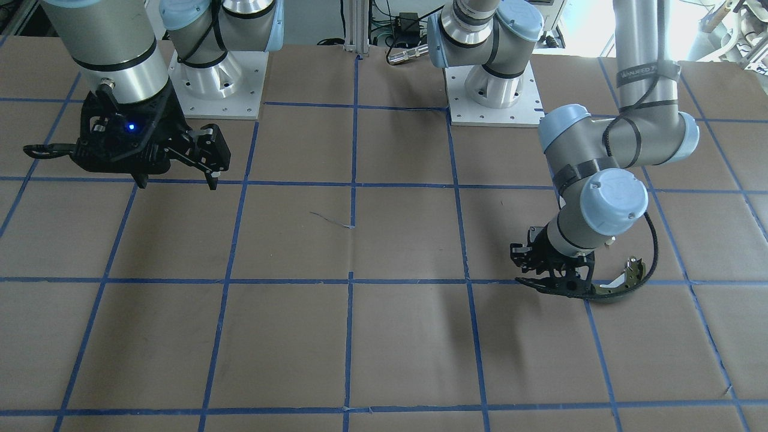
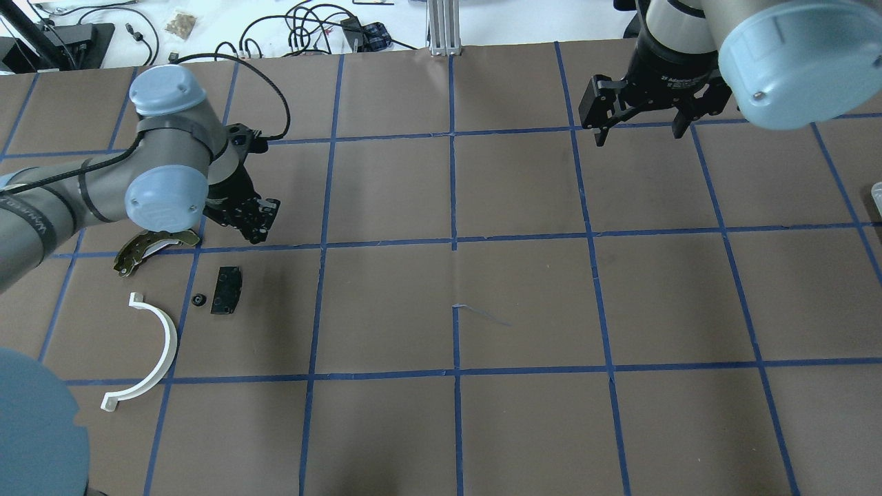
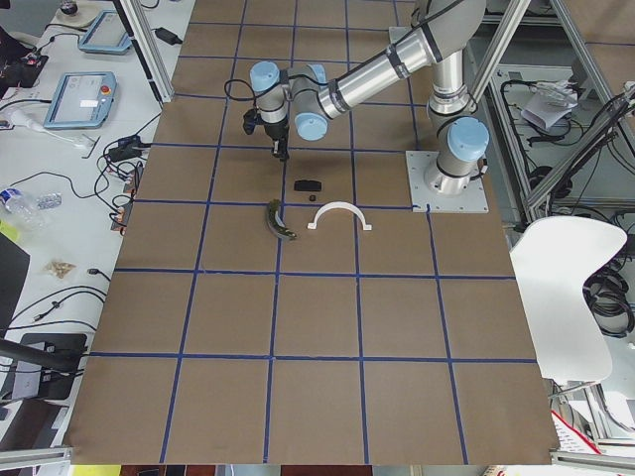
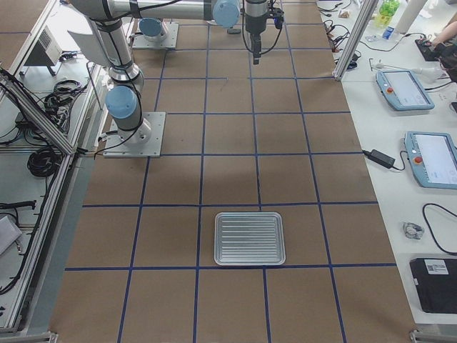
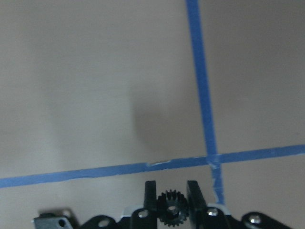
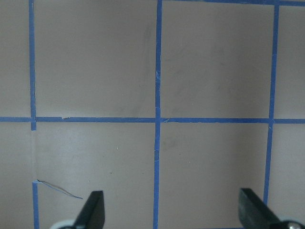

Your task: Place bearing gear from tray to pile

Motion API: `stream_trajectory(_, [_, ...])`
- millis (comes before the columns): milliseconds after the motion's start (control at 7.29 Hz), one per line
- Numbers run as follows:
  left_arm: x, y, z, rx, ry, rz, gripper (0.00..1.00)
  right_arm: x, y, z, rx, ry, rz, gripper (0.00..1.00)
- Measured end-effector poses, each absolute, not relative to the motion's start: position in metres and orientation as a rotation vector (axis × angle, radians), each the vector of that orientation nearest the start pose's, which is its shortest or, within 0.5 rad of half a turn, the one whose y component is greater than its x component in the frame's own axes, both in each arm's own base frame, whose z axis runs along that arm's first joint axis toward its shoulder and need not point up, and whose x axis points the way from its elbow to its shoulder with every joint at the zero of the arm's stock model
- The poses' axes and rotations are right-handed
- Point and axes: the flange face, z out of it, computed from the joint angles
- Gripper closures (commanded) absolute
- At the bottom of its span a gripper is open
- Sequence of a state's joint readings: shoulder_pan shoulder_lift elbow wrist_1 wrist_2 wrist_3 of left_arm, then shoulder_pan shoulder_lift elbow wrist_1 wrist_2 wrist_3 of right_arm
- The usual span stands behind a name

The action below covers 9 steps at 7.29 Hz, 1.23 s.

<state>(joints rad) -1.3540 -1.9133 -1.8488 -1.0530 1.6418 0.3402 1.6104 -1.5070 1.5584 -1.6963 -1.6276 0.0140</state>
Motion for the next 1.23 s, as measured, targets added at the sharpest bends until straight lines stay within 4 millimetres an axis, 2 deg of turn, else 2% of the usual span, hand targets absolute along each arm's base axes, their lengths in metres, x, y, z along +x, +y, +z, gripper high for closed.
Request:
stream_trajectory(137, [0.035,-0.561,0.225,0.210,3.091,0.197,1.00,0.148,-0.520,0.476,-0.032,3.195,-0.126,0.00])
stream_trajectory(274, [0.066,-0.557,0.221,0.216,3.098,0.210,1.00,0.148,-0.519,0.477,-0.020,3.195,-0.129,0.00])
stream_trajectory(411, [0.089,-0.555,0.214,0.209,3.107,0.223,1.00,0.147,-0.518,0.477,-0.006,3.195,-0.125,0.00])
stream_trajectory(549, [0.100,-0.554,0.209,0.206,3.115,0.233,1.00,0.147,-0.517,0.477,0.004,3.195,-0.121,0.00])
stream_trajectory(823, [0.106,-0.551,0.200,0.202,3.123,0.256,1.00,0.147,-0.515,0.478,0.012,3.196,-0.121,0.00])
stream_trajectory(960, [0.106,-0.550,0.195,0.204,3.127,0.270,0.04,0.147,-0.514,0.478,0.013,3.198,-0.119,0.00])
stream_trajectory(1234, [0.105,-0.548,0.188,0.205,3.133,0.288,0.00,0.147,-0.513,0.478,0.013,3.199,-0.119,0.00])
